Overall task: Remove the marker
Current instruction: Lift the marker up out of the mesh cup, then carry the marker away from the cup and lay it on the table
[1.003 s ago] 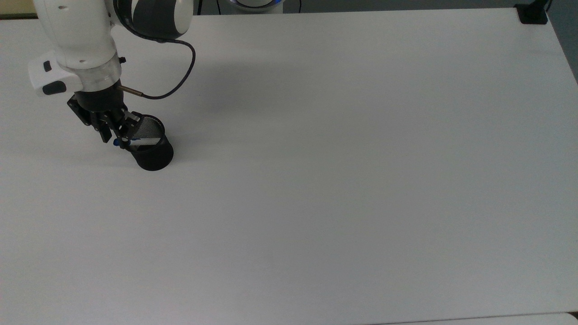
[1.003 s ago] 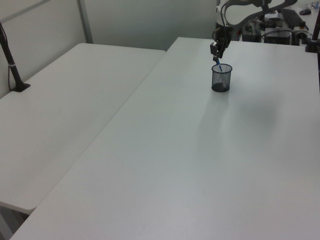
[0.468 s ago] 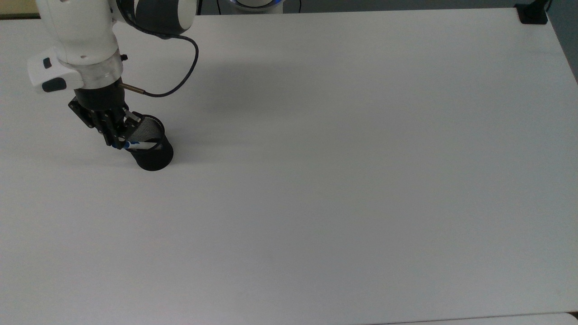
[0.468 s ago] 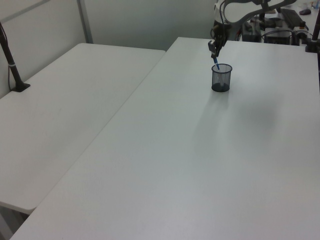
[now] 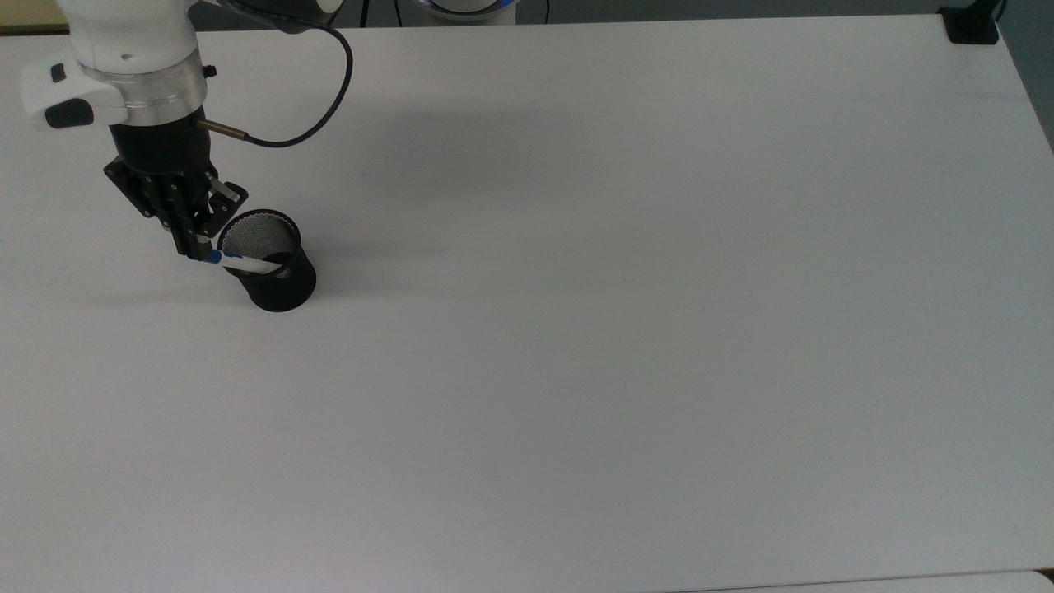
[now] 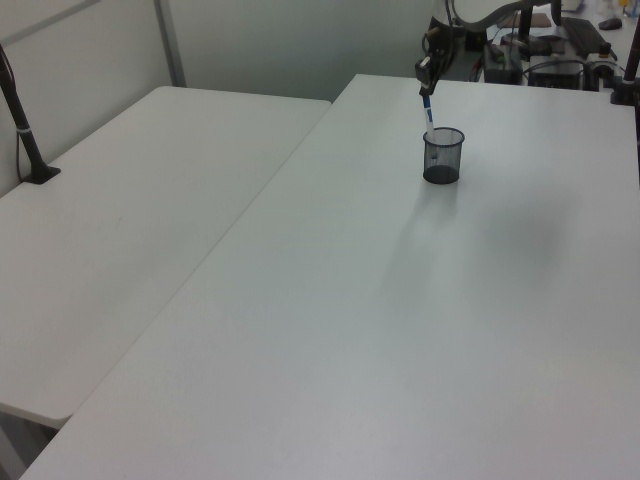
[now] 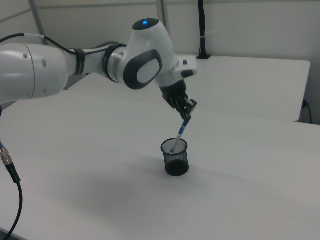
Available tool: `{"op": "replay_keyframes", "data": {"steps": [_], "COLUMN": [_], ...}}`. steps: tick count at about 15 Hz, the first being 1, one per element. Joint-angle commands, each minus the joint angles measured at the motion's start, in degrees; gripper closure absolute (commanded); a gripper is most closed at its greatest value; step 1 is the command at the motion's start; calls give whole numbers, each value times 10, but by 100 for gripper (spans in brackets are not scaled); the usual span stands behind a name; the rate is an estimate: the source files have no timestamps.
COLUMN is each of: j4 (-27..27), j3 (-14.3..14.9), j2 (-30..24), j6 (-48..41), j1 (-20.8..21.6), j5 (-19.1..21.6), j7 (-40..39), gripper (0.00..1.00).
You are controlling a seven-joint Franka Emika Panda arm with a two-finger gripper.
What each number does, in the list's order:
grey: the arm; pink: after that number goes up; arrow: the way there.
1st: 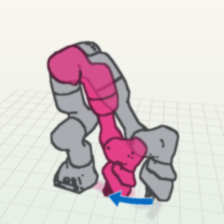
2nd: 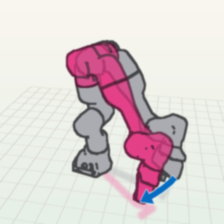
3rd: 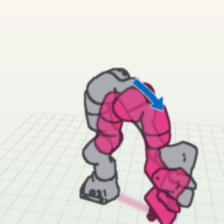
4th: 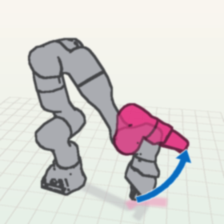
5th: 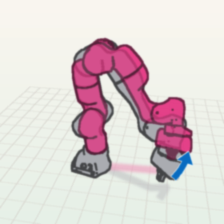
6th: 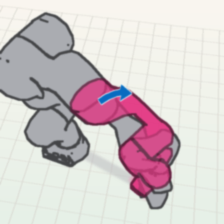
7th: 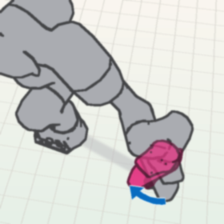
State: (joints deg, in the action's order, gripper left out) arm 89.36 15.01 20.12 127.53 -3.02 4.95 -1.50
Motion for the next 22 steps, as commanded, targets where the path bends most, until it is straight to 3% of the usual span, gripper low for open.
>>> {"op": "replay_keyframes", "data": {"steps": [1,4,8,12,18,22], "j4": [-37,-70,-71,-70,-67,-62], "j3": [2,3,-4,-38,-40,-65], "j2": [-43,-55,-54,-15,53,80], "j6": [-18,-57,-146,-228,-265,-264], "j1": [6,24,55,96,175,190], "j5": [42,44,35,-5,-49,-79], "j7": [-3,-3,-10,-43,-115,-131], "gripper": [91,91,91,91,91,91]}}
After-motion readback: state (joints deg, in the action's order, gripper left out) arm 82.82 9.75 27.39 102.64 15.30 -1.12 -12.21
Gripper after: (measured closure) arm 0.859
